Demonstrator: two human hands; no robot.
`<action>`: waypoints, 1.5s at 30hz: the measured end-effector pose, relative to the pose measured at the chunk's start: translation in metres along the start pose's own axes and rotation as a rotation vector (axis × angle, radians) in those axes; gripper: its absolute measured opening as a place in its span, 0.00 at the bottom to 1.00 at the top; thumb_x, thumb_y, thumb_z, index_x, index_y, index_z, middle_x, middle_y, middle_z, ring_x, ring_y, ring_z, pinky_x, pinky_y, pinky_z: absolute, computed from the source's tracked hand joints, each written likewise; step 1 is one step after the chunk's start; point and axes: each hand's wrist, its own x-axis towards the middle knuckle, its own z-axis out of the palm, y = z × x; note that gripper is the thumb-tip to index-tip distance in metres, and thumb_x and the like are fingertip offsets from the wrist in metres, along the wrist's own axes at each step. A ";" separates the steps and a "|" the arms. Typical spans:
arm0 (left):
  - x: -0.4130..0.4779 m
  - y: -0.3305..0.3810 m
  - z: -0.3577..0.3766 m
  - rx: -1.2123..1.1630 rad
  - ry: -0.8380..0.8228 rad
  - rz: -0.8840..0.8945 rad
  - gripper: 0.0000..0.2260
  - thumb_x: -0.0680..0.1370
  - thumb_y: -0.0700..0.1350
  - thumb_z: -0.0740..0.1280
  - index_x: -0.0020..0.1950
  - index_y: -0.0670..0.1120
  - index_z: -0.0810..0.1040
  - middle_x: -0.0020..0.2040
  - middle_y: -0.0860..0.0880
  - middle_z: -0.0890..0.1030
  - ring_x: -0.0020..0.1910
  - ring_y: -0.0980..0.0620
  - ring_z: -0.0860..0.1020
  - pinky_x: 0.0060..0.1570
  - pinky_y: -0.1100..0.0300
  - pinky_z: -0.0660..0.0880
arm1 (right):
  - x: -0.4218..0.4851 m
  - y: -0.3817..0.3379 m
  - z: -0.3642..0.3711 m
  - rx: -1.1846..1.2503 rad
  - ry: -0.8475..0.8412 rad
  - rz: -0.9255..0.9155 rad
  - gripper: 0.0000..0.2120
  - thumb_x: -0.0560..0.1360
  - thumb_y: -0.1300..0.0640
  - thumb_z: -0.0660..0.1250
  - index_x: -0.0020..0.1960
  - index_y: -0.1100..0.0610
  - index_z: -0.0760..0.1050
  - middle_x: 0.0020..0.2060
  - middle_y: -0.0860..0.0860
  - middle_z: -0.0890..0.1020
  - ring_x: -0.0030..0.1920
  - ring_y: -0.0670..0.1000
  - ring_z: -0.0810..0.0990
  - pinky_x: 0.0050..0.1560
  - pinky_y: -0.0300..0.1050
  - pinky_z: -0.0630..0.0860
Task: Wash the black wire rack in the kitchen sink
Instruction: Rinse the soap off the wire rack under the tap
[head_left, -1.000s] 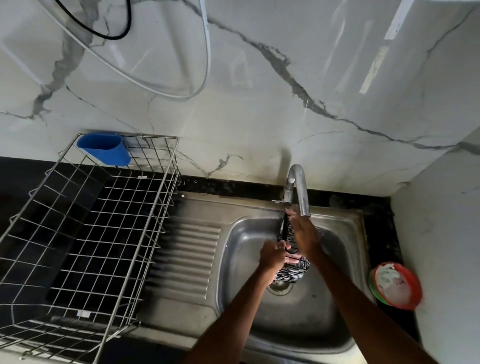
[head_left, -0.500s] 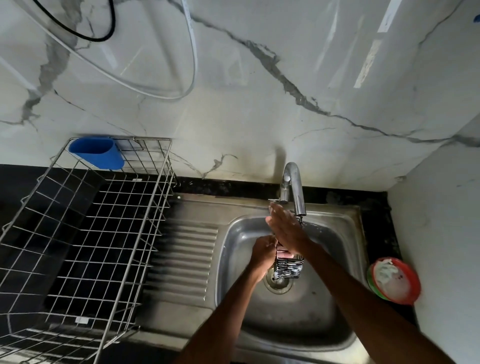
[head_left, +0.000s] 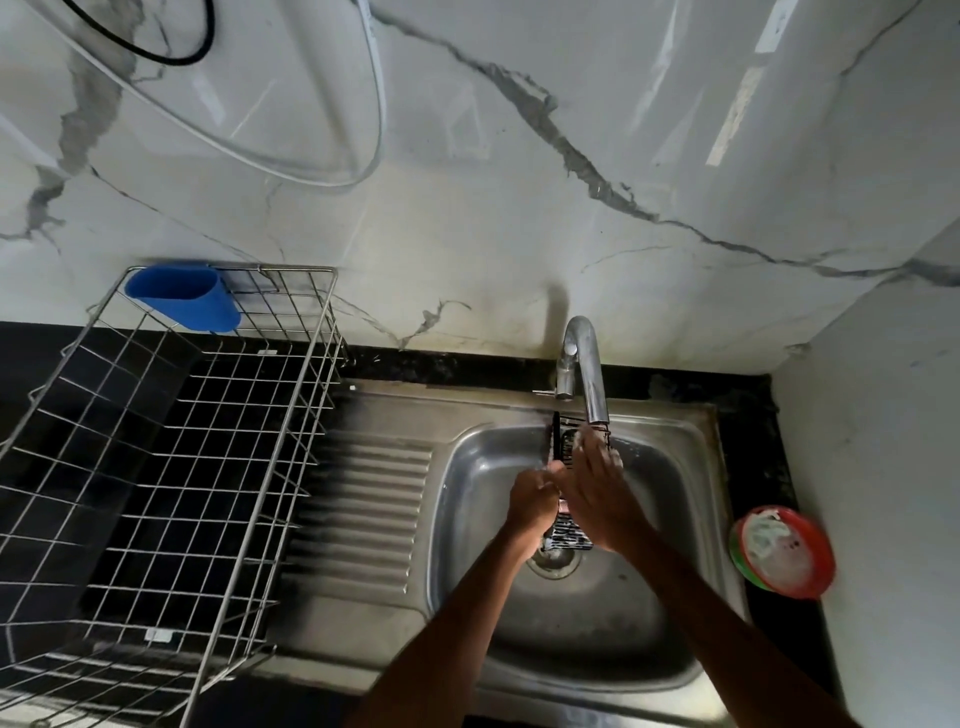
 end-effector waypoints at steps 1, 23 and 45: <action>-0.001 0.003 0.000 -0.008 -0.008 -0.002 0.20 0.86 0.43 0.60 0.35 0.44 0.77 0.26 0.56 0.79 0.26 0.64 0.77 0.29 0.69 0.72 | 0.002 0.002 -0.002 0.009 -0.020 0.003 0.54 0.71 0.26 0.24 0.81 0.61 0.53 0.81 0.57 0.51 0.81 0.56 0.46 0.79 0.52 0.39; 0.004 0.012 -0.019 -0.174 -0.102 -0.085 0.20 0.87 0.53 0.57 0.51 0.43 0.83 0.42 0.48 0.86 0.42 0.50 0.86 0.45 0.57 0.80 | 0.021 -0.020 -0.011 0.122 -0.055 -0.156 0.37 0.81 0.33 0.38 0.82 0.55 0.39 0.80 0.49 0.38 0.80 0.47 0.35 0.77 0.46 0.34; -0.007 0.007 -0.031 -0.404 0.000 -0.148 0.14 0.87 0.44 0.60 0.57 0.37 0.82 0.50 0.41 0.87 0.49 0.46 0.86 0.45 0.55 0.83 | 0.043 -0.034 -0.024 0.001 -0.301 -0.091 0.59 0.64 0.20 0.24 0.81 0.62 0.39 0.80 0.58 0.40 0.80 0.54 0.36 0.79 0.51 0.36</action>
